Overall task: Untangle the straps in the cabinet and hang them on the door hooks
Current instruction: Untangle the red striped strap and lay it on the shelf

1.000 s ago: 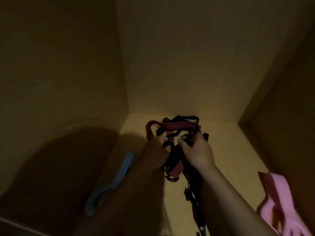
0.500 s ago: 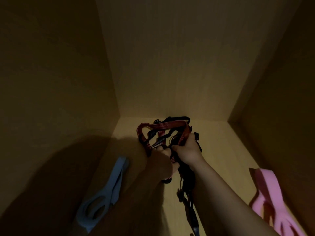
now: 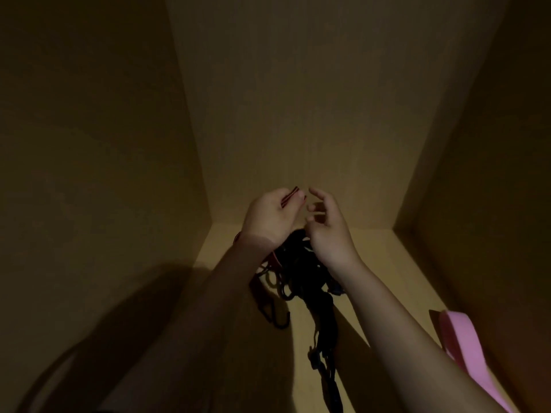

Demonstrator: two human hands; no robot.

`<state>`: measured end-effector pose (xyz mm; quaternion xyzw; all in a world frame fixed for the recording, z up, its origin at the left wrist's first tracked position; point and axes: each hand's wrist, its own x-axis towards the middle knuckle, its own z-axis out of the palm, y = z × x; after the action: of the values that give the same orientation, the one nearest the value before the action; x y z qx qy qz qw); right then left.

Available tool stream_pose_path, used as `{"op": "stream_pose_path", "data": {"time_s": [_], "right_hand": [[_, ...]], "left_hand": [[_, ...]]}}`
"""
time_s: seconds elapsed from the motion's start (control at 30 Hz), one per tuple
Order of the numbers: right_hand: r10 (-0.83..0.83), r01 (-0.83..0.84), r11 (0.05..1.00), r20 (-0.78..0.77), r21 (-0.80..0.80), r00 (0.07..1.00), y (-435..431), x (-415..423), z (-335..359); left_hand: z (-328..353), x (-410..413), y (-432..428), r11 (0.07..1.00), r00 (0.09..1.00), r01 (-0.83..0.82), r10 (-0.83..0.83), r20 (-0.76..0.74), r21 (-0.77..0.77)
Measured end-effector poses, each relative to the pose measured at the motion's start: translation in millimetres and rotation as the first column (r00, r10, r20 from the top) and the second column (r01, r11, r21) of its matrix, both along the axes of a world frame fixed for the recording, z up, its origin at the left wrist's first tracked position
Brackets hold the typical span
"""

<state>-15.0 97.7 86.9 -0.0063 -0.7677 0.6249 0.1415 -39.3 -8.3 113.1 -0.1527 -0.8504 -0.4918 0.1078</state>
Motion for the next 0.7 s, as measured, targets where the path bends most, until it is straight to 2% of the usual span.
{"op": "stream_pose_path", "data": {"time_s": [0.1, 0.23, 0.33, 0.43, 0.5, 0.6, 0.7], "right_hand": [[0.06, -0.048, 0.989, -0.079, 0.141, 0.995, -0.9, -0.9, 15.8], [0.066, -0.037, 0.976, -0.13, 0.214, 0.989, -2.1, -10.4, 38.1], [0.099, -0.061, 0.976, -0.175, 0.207, 0.98, -5.0, -15.5, 52.6], [0.176, -0.159, 0.978, -0.129, 0.134, 0.976, -6.7, -19.2, 62.1], [0.121, -0.109, 0.988, -0.112, 0.112, 0.986, -5.6, -22.5, 67.3], [-0.021, 0.044, 0.995, -0.234, 0.094, 0.972, 0.7, -26.4, 88.5], [-0.075, 0.108, 0.99, -0.323, 0.087, 0.943, 5.2, -26.9, 119.5]], "left_hand": [[29.6, -1.8, -4.7, 0.999, 0.999, 0.035, -0.034, -0.027, 0.024], [64.7, -6.4, -2.7, 0.997, 0.989, 0.055, -0.047, -0.143, 0.051], [86.9, -6.7, 0.3, 0.986, 0.98, 0.11, -0.087, -0.177, 0.124], [102.3, -5.4, 1.6, 0.963, 0.975, 0.142, -0.096, -0.2, 0.229], [105.9, -7.2, 1.0, 0.957, 0.971, 0.147, -0.091, -0.221, 0.251], [104.1, -10.6, -3.4, 0.967, 0.977, 0.099, -0.05, -0.206, 0.235], [98.9, -11.8, -10.7, 0.973, 0.988, 0.08, -0.048, -0.147, 0.217]]}}
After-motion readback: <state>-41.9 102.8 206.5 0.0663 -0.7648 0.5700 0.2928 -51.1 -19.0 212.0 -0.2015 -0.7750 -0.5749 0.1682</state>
